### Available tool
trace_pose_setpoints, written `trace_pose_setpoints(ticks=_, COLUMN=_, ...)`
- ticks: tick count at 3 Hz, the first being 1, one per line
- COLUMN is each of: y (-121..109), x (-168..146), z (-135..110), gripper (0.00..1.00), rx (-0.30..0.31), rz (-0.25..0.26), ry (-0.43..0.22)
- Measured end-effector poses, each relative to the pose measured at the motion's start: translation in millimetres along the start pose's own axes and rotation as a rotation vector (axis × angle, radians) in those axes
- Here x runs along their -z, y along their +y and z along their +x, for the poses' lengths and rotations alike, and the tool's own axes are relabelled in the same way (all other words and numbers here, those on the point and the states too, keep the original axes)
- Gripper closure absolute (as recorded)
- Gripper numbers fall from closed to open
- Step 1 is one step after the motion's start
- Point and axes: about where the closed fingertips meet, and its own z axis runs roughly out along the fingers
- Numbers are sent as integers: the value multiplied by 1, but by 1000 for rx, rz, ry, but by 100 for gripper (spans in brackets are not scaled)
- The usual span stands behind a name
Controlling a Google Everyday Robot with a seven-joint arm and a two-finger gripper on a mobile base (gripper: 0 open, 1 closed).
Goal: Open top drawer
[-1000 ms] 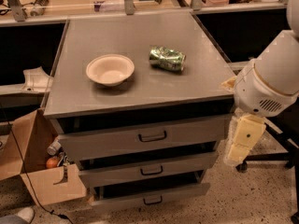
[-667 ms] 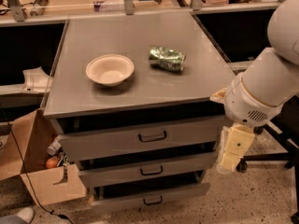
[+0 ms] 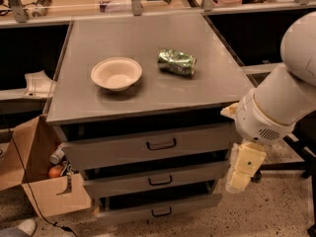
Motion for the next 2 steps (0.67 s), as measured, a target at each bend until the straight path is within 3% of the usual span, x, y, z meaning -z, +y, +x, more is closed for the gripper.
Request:
trace_pose_setpoints(ticks=1, y=1, x=-34, z=7, gripper=0, rx=-36, rz=-5, ry=21)
trace_pose_setpoints(ticks=2, y=-18, x=-87, z=23, gripper=0, rx=-75, rz=-9, ry=29)
